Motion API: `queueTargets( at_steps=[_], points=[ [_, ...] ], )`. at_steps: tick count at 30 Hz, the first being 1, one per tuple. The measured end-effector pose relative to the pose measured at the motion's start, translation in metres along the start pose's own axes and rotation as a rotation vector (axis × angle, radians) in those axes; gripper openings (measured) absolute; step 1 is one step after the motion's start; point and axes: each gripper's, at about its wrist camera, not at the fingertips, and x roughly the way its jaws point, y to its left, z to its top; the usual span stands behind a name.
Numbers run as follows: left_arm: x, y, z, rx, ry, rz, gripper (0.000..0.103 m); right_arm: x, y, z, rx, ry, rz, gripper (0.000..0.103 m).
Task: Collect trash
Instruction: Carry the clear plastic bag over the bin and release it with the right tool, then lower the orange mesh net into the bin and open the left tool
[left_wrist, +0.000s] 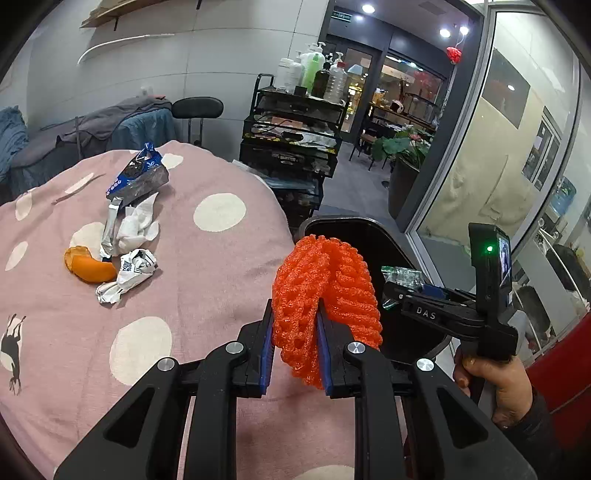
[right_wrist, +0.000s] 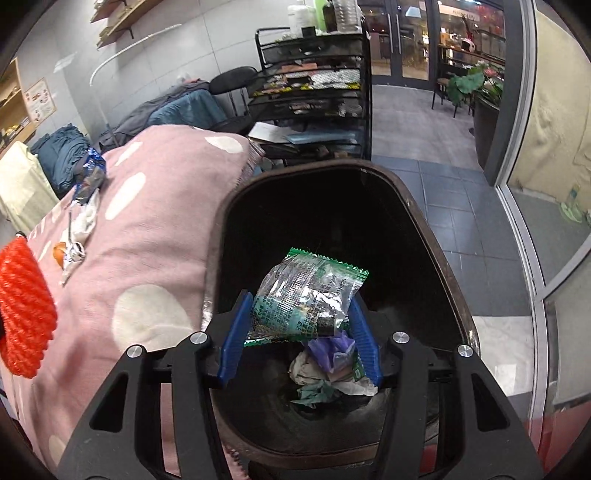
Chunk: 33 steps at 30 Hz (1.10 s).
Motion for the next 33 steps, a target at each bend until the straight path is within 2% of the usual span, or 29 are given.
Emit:
queueTargets(
  at_steps=[2, 5, 7, 12, 23, 33],
  points=[
    [0.001, -0.003, -0.001, 0.007, 0.005, -0.001, 0.020, 0.007, -0.002, -0.001, 0.003, 0.014, -0.006, 0.055],
    [0.004, -0.008, -0.002, 0.015, 0.011, -0.003, 0.020, 0.014, -0.006, -0.003, 0.022, 0.016, -0.046, 0.070],
    [0.005, -0.009, -0.002, 0.021, 0.014, -0.004, 0.020, 0.015, -0.005, -0.005, 0.027, 0.006, -0.060, 0.086],
    [0.013, -0.011, -0.001, 0.030, 0.027, -0.013, 0.020, 0.012, -0.005, -0.010, 0.016, -0.007, -0.072, 0.086],
    [0.033, -0.034, 0.002, 0.087, 0.067, -0.052, 0.020, -0.019, -0.018, -0.007, 0.064, -0.110, -0.101, 0.089],
    [0.068, -0.067, 0.012, 0.144, 0.154, -0.118, 0.020, -0.046, -0.048, 0.003, 0.135, -0.177, -0.170, 0.090]
  ],
)
